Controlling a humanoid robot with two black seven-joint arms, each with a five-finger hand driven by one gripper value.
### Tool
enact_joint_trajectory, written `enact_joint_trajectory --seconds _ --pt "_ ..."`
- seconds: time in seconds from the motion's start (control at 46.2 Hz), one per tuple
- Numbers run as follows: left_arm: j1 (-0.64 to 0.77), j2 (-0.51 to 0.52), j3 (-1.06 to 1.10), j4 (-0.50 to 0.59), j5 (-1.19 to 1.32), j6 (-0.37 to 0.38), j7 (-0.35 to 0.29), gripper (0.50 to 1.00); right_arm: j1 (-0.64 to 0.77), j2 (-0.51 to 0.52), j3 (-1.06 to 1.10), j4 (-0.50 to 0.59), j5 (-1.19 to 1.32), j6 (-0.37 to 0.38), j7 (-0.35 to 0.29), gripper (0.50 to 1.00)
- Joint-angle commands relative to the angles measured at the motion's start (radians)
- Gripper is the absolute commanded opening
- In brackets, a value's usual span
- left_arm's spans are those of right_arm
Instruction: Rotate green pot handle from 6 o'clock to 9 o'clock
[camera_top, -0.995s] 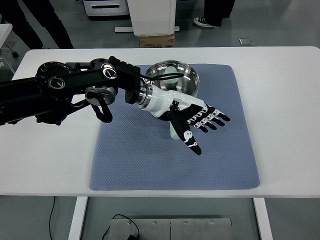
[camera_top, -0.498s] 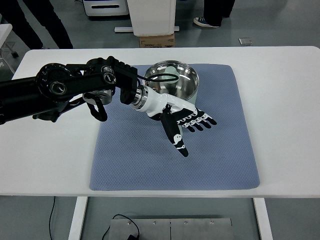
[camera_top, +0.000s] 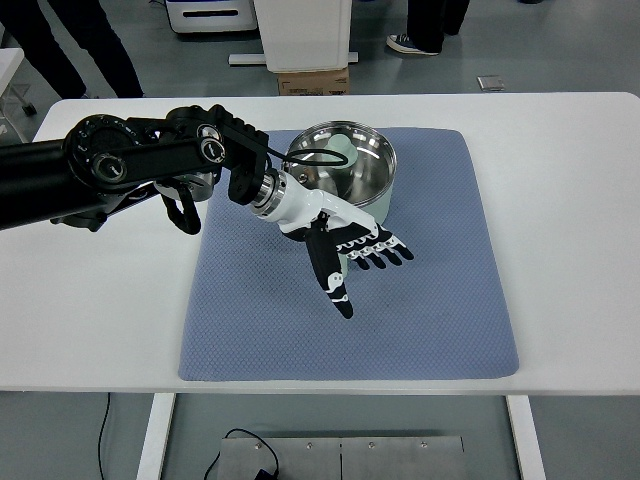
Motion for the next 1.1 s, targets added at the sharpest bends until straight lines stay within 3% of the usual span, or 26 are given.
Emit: enact_joint_trajectory --seconds 0.0,1.082 --pt "-0.003 0.001 0.012 -0.001 0.001 0.0 -0.002 1.0 0.0 0.0 0.0 0.0 0.0 0.0 0.001 1.0" --pt "-0.061 0.104 0.064 -0.05 0.066 0.0 0.0 1.0 0.0 0.0 0.0 0.0 0.0 0.0 -0.001 1.0"
